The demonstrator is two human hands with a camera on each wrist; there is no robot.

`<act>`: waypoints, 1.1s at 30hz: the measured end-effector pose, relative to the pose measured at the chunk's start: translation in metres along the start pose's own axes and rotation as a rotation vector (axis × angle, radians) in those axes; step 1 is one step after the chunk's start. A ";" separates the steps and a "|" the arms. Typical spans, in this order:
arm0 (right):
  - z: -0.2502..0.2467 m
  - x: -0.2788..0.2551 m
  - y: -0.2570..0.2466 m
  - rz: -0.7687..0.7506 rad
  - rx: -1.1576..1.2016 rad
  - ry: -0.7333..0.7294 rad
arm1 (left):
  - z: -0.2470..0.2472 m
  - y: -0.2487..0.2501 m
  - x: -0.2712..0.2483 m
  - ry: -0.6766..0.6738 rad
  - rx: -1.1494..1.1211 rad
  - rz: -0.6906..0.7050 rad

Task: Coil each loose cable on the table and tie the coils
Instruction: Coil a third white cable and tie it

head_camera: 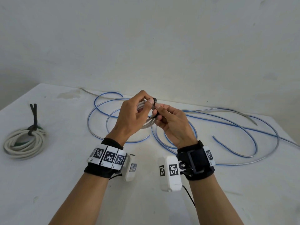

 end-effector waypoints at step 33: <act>0.004 -0.019 -0.038 -0.368 -0.476 0.092 | 0.011 0.016 0.000 0.024 -0.266 -0.157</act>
Point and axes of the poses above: each hand's wrist, its own x-axis towards the middle knuckle, its own z-axis out of the palm, y = z × x, the point moved 2 cm from there along x, towards the middle knuckle, and after that the axes turned 5 degrees about y, right-handed, at the moved point
